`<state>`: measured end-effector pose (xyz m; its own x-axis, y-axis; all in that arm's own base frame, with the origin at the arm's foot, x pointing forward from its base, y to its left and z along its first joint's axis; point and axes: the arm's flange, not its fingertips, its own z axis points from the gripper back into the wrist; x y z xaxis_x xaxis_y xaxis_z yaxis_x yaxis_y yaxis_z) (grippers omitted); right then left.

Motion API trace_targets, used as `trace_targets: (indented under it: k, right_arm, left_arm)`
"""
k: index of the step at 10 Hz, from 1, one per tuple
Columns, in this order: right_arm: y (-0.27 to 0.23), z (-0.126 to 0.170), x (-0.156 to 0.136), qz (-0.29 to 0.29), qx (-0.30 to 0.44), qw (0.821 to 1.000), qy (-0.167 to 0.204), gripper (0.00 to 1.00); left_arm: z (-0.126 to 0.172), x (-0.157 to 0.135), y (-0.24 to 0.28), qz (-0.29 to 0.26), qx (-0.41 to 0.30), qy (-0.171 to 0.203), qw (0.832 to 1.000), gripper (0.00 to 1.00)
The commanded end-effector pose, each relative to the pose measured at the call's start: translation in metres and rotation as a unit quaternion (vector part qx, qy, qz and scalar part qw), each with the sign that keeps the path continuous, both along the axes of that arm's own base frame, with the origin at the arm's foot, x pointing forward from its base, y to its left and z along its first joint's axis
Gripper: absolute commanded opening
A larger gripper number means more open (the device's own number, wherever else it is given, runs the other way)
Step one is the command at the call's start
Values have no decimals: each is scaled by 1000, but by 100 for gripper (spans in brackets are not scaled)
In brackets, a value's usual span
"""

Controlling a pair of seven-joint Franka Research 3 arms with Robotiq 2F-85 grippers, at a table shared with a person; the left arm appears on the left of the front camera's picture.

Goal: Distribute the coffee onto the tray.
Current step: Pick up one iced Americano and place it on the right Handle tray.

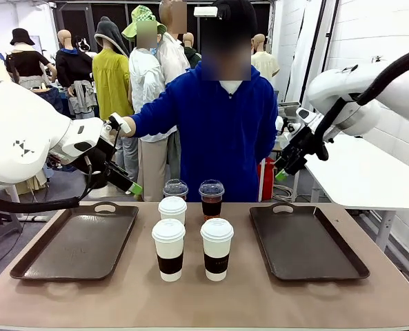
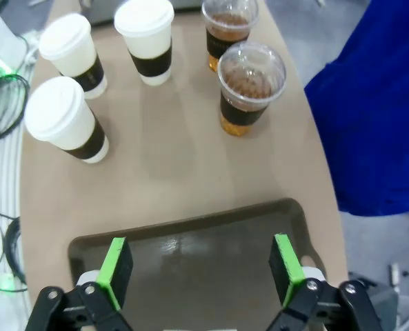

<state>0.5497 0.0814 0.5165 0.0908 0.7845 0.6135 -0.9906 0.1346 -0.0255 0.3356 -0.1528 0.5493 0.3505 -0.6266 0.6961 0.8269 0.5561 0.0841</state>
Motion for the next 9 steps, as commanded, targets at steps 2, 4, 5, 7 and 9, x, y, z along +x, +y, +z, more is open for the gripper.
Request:
trace_targets:
  k: [2,4,5,7,9]
  right_arm:
    - [-2,-17,16,13,22,1000,1,100]
    - [-2,-22,16,-7,19,1000,-9,100]
    - [-3,-21,13,7,14,1000,9,100]
    - [-3,-21,13,7,14,1000,9,100]
    - [-3,-21,13,7,14,1000,9,100]
  left_arm:
    - [0,1,1,-7,0,-4,1000,100]
    - [0,1,1,-7,0,-4,1000,100]
    - [0,1,1,-7,0,-4,1000,100]
    - [0,1,1,-7,0,-4,1000,100]
    - [0,1,1,-7,0,-4,1000,100]
